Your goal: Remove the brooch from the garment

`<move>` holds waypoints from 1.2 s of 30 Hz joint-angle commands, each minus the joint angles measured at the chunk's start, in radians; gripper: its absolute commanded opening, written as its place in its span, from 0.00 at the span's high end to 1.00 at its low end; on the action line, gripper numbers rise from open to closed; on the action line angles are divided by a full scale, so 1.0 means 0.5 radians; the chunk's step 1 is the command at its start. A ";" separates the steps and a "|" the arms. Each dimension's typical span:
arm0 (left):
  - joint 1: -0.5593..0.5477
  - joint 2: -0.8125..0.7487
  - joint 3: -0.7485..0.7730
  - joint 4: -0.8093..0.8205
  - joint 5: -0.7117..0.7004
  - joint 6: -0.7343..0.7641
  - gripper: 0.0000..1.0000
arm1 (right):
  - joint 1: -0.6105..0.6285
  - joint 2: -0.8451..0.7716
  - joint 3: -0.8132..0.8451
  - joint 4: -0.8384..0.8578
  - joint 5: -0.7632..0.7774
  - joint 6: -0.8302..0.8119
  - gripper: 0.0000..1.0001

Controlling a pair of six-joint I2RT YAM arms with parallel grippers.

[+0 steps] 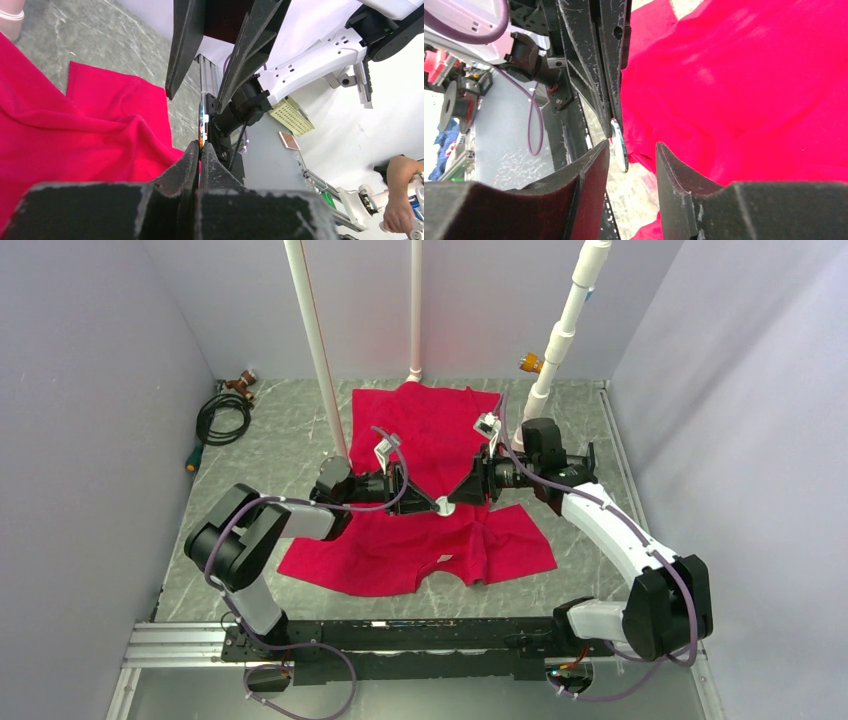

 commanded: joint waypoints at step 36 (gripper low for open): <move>0.011 -0.049 0.008 0.032 0.035 0.064 0.41 | -0.035 -0.198 -0.160 0.051 -0.121 -0.003 1.00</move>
